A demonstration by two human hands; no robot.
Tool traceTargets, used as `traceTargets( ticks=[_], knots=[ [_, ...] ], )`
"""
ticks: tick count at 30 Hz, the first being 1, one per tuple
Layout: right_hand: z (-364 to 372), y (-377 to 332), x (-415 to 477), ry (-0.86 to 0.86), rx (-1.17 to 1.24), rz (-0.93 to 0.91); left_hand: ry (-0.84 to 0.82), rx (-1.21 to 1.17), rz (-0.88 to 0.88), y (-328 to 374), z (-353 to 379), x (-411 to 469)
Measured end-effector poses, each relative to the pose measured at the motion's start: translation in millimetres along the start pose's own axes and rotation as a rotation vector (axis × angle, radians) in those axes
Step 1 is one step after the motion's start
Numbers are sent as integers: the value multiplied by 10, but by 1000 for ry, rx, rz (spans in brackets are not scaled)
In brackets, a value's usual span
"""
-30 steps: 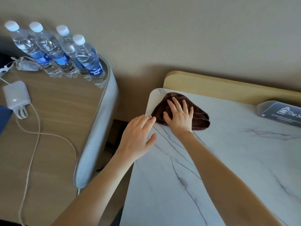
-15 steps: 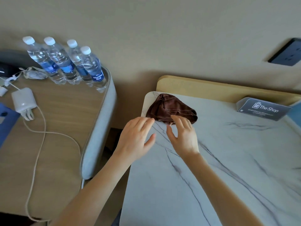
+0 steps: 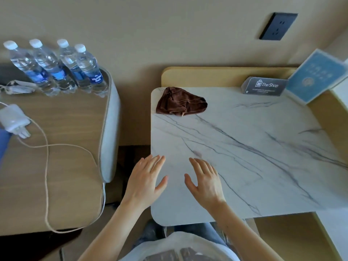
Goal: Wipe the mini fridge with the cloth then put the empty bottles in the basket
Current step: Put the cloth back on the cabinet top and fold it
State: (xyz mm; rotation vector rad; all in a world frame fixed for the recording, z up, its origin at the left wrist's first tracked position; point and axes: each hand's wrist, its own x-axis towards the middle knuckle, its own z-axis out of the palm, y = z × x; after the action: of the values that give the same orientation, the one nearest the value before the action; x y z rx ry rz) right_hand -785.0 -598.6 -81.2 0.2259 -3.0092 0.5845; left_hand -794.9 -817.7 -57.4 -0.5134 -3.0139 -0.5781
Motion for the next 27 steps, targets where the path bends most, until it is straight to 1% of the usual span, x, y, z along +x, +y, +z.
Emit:
traceTargets(
  ticks=[4,8,14,18,21,25,27],
  knots=[
    [-75,-84,-178,46,-11,52,-25,-41,57,22,-120,-40],
    [-202,-105,-395,74,-17,106,-30,-33,127,93,-220,-48],
    [-444,26,-933,193,-19,228,-8,-56,277,550,-192,-156],
    [-560,223,-1523,255,7,325,-40,-35,395,982,-53,-316],
    [-621,383,-2052,275,6,393,-34,-16,454,1306,98,-541],
    [-665,559,-2773,272,-2,426,-21,-32,474,1727,377,-1029],
    [-698,632,-3143,260,11,415,-36,-50,451,1931,505,-1369]
  ],
)
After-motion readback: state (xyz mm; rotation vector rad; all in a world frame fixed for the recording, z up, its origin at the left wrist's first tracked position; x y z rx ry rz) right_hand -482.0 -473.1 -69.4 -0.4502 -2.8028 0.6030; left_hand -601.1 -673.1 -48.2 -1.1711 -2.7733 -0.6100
